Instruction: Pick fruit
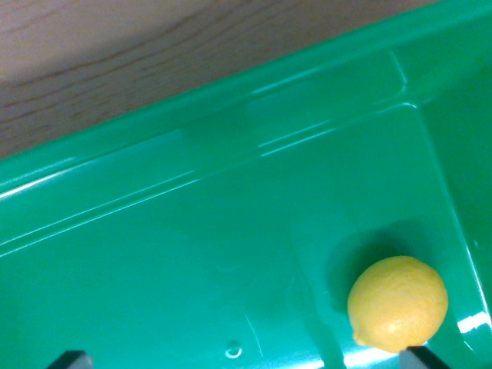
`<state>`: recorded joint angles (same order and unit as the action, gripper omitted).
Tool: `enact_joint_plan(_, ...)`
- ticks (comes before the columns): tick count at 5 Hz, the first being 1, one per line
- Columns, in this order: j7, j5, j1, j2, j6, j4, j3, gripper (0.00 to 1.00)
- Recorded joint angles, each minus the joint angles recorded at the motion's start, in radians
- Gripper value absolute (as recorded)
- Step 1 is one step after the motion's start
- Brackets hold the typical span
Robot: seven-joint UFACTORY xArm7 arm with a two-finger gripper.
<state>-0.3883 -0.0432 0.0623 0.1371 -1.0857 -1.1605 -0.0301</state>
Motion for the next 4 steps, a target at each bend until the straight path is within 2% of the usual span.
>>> enact_joint_plan(1,0.000,0.0000,0.0000,0.000,0.000,0.000,0.000,0.00)
enact_joint_plan(2,-0.044,-0.0135,0.0158,0.020,0.047,0.035,0.005,0.00)
enact_joint_plan(3,-0.044,-0.0135,0.0158,0.020,0.047,0.035,0.005,0.00)
enact_joint_plan(4,-0.085,-0.0261,0.0306,0.038,0.091,0.067,0.010,0.00)
